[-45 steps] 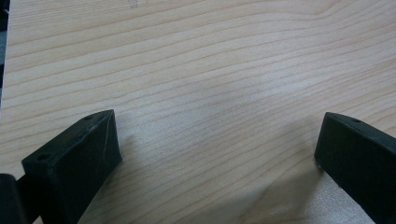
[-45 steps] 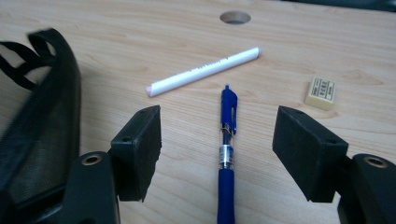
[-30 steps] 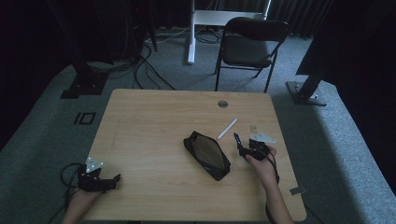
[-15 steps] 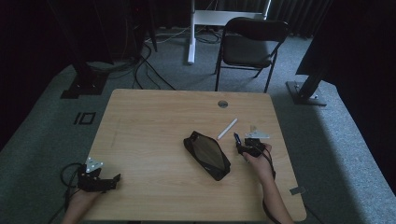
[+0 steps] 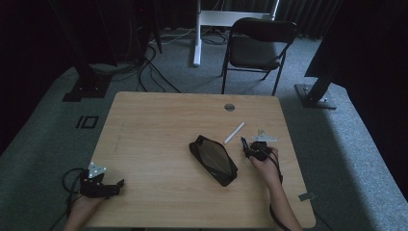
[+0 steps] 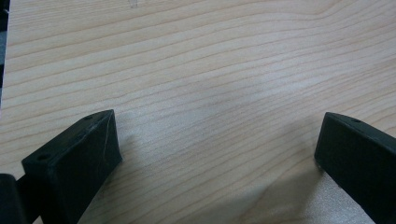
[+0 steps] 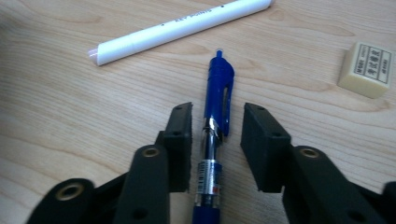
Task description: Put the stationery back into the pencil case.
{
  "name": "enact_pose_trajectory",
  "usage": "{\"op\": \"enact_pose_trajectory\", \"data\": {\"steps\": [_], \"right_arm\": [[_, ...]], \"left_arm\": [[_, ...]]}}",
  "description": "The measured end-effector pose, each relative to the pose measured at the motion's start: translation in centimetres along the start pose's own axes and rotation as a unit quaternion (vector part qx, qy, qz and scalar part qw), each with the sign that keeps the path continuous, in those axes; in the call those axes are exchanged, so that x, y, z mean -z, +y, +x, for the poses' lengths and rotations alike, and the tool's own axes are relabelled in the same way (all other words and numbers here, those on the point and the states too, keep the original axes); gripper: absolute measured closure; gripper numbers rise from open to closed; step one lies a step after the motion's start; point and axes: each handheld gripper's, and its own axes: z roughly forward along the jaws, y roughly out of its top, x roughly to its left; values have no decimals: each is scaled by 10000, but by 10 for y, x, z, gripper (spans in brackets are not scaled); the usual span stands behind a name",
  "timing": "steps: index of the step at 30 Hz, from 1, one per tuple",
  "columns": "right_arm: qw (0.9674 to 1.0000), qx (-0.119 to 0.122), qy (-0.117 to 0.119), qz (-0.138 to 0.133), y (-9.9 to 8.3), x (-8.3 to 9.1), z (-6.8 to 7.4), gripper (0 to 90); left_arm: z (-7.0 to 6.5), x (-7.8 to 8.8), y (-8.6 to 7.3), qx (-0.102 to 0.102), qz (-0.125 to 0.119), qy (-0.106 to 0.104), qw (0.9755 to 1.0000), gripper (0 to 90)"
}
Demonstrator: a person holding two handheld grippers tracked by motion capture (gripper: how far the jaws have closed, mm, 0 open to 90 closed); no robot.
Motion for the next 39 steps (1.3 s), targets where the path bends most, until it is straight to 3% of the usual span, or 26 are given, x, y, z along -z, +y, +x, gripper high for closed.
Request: {"op": "enact_pose_trajectory", "data": {"steps": [5,7,12,19,29,39], "right_arm": [[9999,122,3,49,1,1,4,766],[9998,139,-88,85,2,1,7,769],[9997,-131,-134,148,3,2,8,794],[9996,-217,-133,150,5,6,10,794],[9994,-300,-174,-29,17,27,7,794],[9988,-451,-23,-197,30,46,8,794]], "left_arm": [[0,0,0,0,1,-1,10000,1],[0,0,0,1,0,0,10000,1],[0,0,0,0,1,0,10000,1],[0,0,0,-1,0,1,10000,1],[0,0,0,-1,0,0,10000,1],[0,0,0,-1,0,0,10000,1]]}}
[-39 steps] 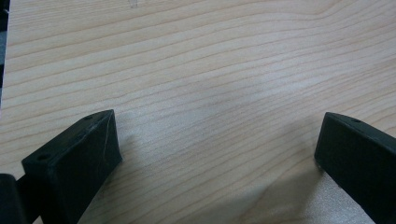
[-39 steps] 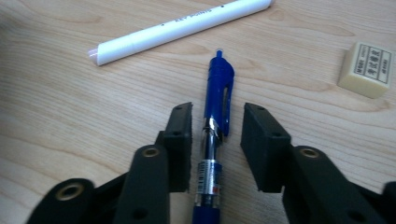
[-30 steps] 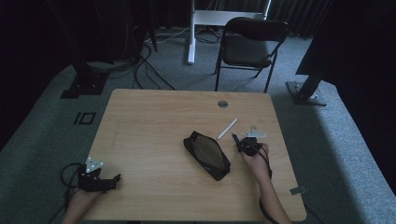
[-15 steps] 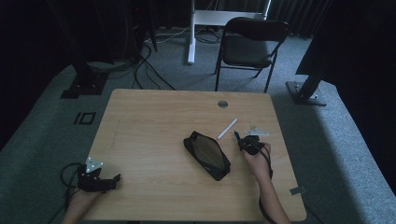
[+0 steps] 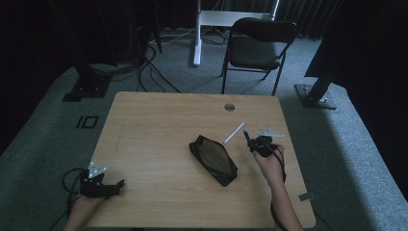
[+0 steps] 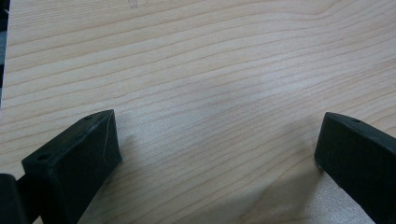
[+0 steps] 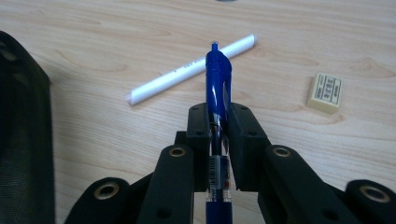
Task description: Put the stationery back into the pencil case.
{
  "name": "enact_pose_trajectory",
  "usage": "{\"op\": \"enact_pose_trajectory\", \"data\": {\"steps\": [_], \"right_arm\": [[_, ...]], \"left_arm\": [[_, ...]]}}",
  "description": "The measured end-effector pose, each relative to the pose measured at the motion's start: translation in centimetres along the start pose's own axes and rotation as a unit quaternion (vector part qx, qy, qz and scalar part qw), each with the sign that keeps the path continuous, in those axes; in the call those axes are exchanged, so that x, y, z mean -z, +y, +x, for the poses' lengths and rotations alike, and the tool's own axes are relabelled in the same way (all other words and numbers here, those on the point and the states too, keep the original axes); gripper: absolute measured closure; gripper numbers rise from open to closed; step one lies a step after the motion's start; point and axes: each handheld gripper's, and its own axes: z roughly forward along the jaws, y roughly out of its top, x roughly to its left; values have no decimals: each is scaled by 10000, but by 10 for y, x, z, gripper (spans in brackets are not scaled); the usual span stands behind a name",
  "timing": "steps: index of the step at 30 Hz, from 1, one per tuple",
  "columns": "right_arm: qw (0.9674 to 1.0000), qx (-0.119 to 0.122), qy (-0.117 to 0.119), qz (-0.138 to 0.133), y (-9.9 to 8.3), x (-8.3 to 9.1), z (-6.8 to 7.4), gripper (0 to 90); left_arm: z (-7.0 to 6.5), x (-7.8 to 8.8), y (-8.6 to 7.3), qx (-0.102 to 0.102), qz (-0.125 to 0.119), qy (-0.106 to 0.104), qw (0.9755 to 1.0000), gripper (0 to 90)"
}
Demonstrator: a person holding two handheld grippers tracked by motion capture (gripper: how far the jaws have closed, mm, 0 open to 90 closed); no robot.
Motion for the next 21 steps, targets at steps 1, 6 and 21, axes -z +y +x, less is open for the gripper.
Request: {"op": "enact_pose_trajectory", "data": {"steps": [1,6,21], "right_arm": [[10000,-15,40,-7,1,2,1,794],[9999,21,73,-68,7,8,4,794],[9987,227,387,-259,27,26,29,794]], "left_arm": [[0,0,0,1,-1,0,10000,1],[0,0,0,0,0,0,10000,1],[0,0,0,0,2,-1,10000,1]]}}
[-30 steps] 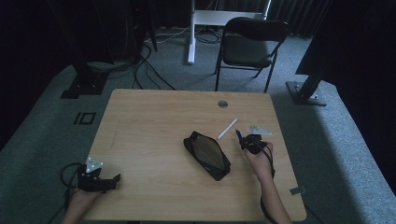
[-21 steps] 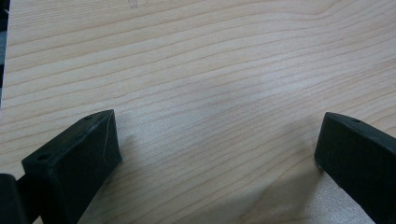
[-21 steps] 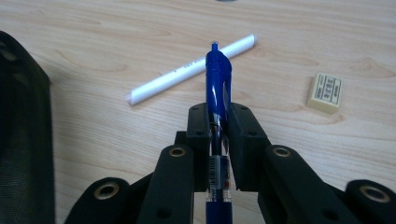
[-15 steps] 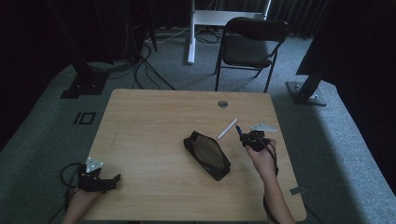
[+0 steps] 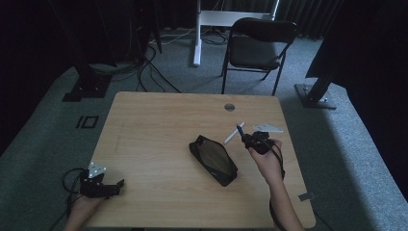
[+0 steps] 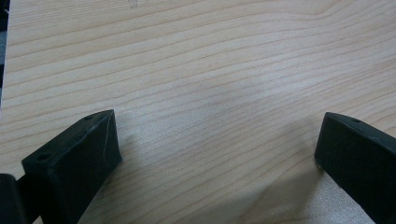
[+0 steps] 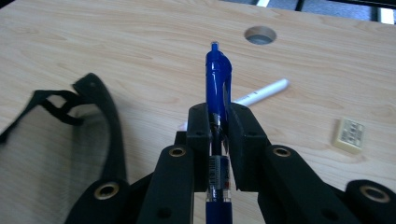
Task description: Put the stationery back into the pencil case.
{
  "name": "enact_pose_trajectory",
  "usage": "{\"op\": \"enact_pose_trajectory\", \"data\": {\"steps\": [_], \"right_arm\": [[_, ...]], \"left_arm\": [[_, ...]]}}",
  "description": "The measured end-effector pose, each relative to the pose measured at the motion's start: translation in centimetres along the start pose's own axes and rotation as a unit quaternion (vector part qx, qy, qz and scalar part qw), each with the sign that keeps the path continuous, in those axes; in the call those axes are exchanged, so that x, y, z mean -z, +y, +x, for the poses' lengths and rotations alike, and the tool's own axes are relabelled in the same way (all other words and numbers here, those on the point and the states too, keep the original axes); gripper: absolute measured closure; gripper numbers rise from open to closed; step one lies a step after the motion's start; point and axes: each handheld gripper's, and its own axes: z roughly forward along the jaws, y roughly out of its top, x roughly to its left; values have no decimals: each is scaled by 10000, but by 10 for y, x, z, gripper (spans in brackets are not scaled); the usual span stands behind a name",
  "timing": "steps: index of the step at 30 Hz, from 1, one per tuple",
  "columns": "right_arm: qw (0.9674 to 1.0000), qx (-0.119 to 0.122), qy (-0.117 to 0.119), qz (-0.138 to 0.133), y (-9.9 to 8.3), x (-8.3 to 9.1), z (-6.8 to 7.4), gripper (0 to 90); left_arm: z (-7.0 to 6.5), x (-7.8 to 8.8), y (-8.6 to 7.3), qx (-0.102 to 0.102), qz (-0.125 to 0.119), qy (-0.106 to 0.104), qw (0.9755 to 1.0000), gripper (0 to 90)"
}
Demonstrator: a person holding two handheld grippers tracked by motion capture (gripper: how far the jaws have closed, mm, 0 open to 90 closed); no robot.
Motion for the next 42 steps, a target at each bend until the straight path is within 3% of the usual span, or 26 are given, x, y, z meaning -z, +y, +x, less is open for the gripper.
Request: {"op": "enact_pose_trajectory", "data": {"steps": [9,22,42], "right_arm": [[9998,91,192,-38,9,2,17,794],[9977,288,611,-85,24,1,54,794],[9928,512,1058,242,15,-17,87,794]], "left_arm": [[0,0,0,-1,-1,1,10000,1],[0,0,0,-5,-1,2,10000,1],[0,0,0,-3,-1,2,10000,1]]}}
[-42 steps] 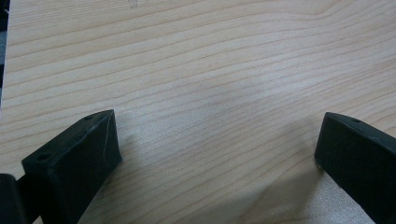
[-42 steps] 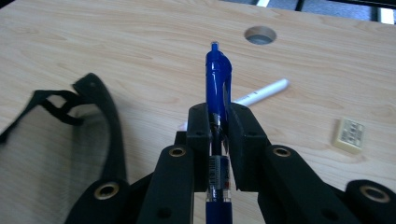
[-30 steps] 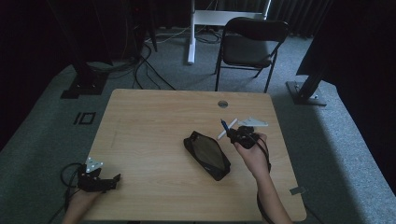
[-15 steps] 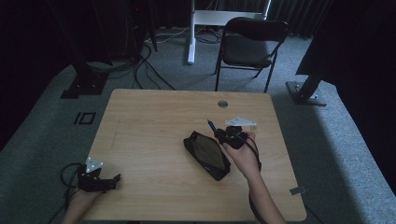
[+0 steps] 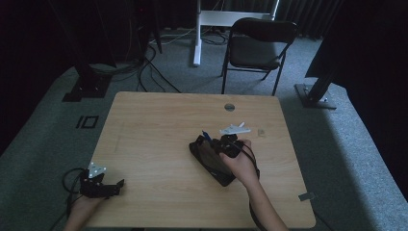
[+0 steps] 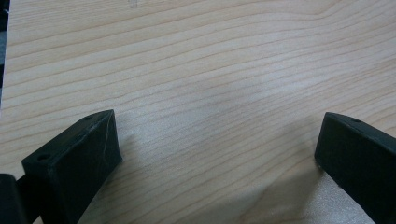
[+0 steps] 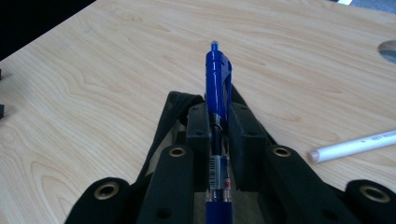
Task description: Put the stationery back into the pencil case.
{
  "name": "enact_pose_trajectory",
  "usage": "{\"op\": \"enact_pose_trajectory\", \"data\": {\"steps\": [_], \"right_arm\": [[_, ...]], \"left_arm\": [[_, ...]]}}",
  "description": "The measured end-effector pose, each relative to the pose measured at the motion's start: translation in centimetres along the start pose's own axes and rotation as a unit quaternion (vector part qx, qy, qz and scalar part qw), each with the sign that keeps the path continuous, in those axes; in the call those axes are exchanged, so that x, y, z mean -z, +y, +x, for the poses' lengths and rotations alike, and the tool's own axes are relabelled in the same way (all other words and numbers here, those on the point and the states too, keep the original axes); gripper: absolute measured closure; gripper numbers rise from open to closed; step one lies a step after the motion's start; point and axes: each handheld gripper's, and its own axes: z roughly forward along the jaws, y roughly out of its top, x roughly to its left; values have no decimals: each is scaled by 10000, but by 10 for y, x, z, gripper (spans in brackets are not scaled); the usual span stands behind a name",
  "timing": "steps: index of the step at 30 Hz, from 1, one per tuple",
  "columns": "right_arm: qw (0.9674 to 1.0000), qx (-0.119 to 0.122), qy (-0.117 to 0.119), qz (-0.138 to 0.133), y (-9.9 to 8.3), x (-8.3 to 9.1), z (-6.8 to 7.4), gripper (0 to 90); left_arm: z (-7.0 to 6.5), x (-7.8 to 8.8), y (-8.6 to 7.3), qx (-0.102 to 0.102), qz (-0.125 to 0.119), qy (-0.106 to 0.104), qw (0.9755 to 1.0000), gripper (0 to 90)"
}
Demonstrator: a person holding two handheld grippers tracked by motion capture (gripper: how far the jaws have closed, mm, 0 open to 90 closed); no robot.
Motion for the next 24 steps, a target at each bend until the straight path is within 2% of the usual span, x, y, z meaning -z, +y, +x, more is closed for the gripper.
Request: {"op": "enact_pose_trajectory", "data": {"steps": [7,13,16,24], "right_arm": [[9998,47,72,194,-6,-9,1,794],[9994,91,13,331,-12,-15,-3,793],[9991,70,99,404,-13,-18,-4,794],[9974,255,104,668,-15,-26,-2,794]], "left_arm": [[0,0,0,3,0,-2,10000,1],[0,0,0,3,0,-1,10000,1],[0,0,0,4,0,-2,10000,1],[0,0,0,3,1,-2,10000,1]]}}
